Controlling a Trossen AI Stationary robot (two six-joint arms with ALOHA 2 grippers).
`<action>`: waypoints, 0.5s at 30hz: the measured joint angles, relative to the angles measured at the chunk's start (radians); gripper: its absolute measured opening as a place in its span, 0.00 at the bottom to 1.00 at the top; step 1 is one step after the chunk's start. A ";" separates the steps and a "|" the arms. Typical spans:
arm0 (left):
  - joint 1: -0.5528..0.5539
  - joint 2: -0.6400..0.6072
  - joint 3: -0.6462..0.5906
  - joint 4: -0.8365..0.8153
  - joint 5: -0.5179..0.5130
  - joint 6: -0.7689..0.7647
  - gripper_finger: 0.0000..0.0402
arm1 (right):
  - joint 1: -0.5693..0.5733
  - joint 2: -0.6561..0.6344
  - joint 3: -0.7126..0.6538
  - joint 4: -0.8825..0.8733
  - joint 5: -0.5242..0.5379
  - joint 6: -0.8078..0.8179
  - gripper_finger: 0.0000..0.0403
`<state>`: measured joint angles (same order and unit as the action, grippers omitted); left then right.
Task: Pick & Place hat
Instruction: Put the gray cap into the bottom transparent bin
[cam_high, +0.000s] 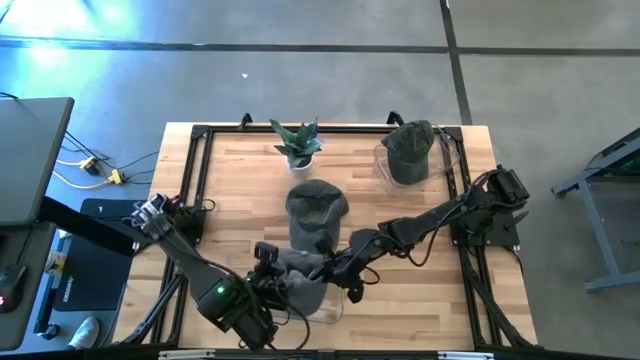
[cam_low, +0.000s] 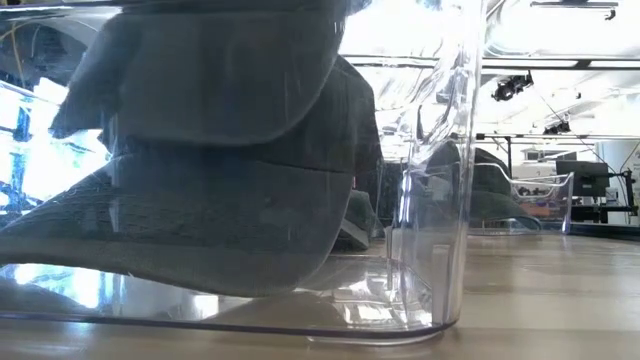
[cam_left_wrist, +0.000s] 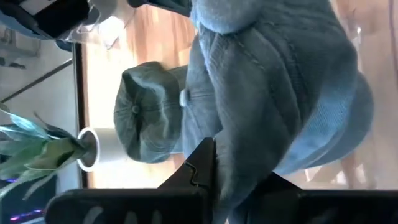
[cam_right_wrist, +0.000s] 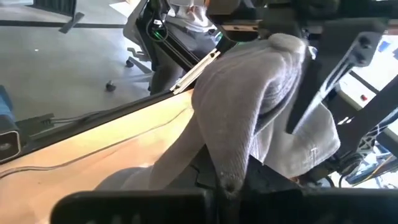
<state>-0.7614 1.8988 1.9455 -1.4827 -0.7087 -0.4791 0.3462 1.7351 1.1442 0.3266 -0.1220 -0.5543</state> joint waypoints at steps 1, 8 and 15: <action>-0.001 0.000 -0.005 0.009 0.015 -0.010 0.03 | 0.000 0.000 0.000 -0.004 -0.001 0.004 0.03; 0.001 0.000 -0.049 0.113 0.161 -0.015 0.03 | 0.007 0.000 0.000 -0.055 -0.007 0.079 0.02; 0.003 0.001 -0.127 0.150 0.194 -0.016 0.03 | 0.017 0.011 0.000 -0.082 0.001 0.172 0.04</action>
<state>-0.7586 1.8996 1.8186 -1.3323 -0.5144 -0.4953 0.3630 1.7463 1.1439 0.2442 -0.1207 -0.3819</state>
